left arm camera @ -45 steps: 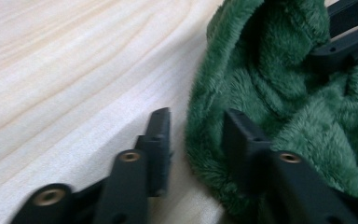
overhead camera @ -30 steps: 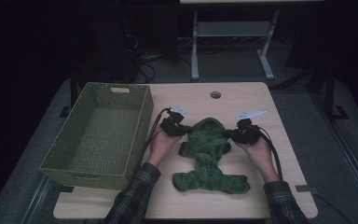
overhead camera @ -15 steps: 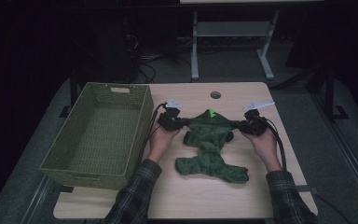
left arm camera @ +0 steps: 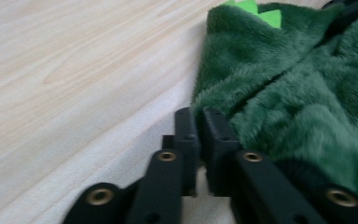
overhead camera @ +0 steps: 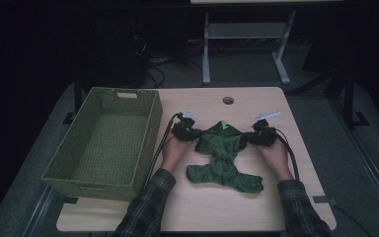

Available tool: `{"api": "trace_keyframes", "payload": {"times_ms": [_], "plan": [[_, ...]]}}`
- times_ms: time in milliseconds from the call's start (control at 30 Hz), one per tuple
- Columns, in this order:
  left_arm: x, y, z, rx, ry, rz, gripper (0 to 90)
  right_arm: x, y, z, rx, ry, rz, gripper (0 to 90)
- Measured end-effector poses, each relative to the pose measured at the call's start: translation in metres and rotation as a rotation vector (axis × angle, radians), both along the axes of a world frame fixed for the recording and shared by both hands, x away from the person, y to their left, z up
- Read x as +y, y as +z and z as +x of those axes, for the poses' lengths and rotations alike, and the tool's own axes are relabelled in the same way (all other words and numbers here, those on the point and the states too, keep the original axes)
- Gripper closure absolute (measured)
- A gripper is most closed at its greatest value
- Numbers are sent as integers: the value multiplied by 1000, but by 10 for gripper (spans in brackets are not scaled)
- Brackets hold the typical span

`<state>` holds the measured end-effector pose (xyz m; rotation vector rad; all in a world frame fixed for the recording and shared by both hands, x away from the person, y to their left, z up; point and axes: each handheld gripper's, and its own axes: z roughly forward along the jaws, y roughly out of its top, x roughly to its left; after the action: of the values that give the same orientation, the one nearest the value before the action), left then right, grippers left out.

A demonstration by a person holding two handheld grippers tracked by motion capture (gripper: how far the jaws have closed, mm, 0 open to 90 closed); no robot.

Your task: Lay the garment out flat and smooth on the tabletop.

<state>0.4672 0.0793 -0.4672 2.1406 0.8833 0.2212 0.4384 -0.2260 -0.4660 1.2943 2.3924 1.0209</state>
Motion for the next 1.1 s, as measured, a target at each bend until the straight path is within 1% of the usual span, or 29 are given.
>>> {"api": "trace_keyframes", "payload": {"times_ms": [33, 67, 100, 133, 167, 200, 233, 267, 300, 333, 367, 400, 433, 500, 533, 567, 600, 633, 700, 733, 767, 800, 833, 867, 900, 933, 1000, 1033, 1100], "plan": [[0, 0, 0, 0, 0, 0, 778, 0, 4, -2, -6, -4, 17, 690], [3, 9, -1, -10, -4, -14, 746, -1, 8, -3, -24, -6, 21, 655], [3, 9, -1, -10, -4, -14, 719, -1, 8, -3, -24, -6, 21, 655], [5, 17, -3, -14, -1, -20, 692, -3, 18, -6, -61, -13, 23, 609], [5, 17, -3, -14, -1, -20, 664, -3, 23, -9, -69, -24, 25, 589], [6, 24, -6, -6, 3, -36, 631, -3, 27, -11, -87, -24, 24, 575], [6, 26, -8, -4, -1, -34, 602, -4, 31, -13, -92, -25, 30, 556], [6, 29, -10, -1, -11, -20, 577, -4, 34, -15, -96, -24, 34, 542], [6, 29, -10, -1, -11, -20, 545, -4, 36, -17, -94, -25, 36, 526], [7, 33, -13, 7, -19, -16, 517, -5, 39, -19, -96, -26, 31, 511], [7, 33, -13, 7, -19, -16, 499, -5, 39, -19, -96, -26, 31, 511], [7, 38, -19, 1, -21, -18, 476, -6, 43, -23, -87, -27, 34, 483], [7, 38, -19, 1, -21, -18, 452, -6, 43, -23, -87, -27, 34, 483], [10, 43, -31, -16, -35, -13, 412, -8, 47, -30, -79, -30, 36, 443], [12, 44, -35, -17, -38, -10, 394, -9, 48, -33, -83, -34, 41, 438], [12, 44, -35, -17, -38, -10, 376, -9, 48, -33, -83, -34, 41, 438], [15, 47, -43, -19, -50, -7, 364, -10, 49, -40, -104, -37, 49, 428], [15, 47, -43, -19, -50, -7, 356, -10, 49, -40, -104, -37, 49, 428], [16, 49, -52, -30, -52, -4, 327, -11, 49, -48, -85, -30, 71, 396], [18, 50, -61, -36, -51, 0, 311, -11, 49, -51, -88, -26, 78, 392], [18, 50, -66, -37, -51, -1, 296, -11, 48, -54, -101, -28, 77, 388], [18, 49, -70, -36, -57, 4, 276, -10, 48, -58, -102, -27, 72, 382], [18, 49, -70, -36, -57, 4, 253, -10, 47, -61, -94, -25, 71, 373], [19, 48, -81, -35, -64, 10, 237, -9, 47, -63, -88, -21, 74, 372], [19, 48, -81, -35, -64, 10, 221, -9, 47, -63, -88, -21, 74, 372], [21, 46, -92, -37, -77, 18, 205, -8, 46, -70, -110, -13, 72, 372], [23, 44, -102, -44, -79, 28, 168, -7, 46, -76, -96, -8, 78, 373], [25, 43, -107, -46, -76, 25, 152, -7, 47, -78, -88, -8, 85, 376], [28, 42, -117, -55, -77, 21, 139, -5, 48, -85, -107, 4, 91, 410]]}}
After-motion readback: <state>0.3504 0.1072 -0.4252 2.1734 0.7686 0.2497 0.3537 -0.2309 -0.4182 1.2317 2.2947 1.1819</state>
